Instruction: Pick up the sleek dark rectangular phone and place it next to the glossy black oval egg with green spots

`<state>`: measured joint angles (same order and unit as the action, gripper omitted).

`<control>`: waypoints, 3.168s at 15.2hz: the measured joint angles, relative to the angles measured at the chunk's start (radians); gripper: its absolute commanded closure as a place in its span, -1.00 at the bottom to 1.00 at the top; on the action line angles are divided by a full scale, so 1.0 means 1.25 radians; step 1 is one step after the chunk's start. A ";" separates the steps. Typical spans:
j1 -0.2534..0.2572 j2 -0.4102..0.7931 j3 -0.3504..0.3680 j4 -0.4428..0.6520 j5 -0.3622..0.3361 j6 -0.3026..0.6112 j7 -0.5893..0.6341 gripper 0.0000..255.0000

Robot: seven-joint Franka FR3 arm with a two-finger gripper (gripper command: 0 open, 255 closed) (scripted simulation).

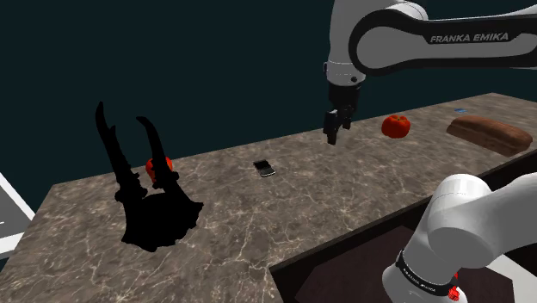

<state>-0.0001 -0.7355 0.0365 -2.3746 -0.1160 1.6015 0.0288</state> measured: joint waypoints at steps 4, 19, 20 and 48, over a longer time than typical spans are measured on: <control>-0.004 0.051 0.000 -0.002 0.010 0.052 0.020 -1.00; -0.017 0.469 -0.002 0.123 0.079 0.356 0.132 -1.00; -0.018 0.502 -0.003 0.145 0.084 0.369 0.137 -1.00; -0.022 0.759 -0.005 0.251 0.125 0.529 0.167 1.00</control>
<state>-0.0270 0.2136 0.0298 -2.0608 0.0397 2.2630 0.2374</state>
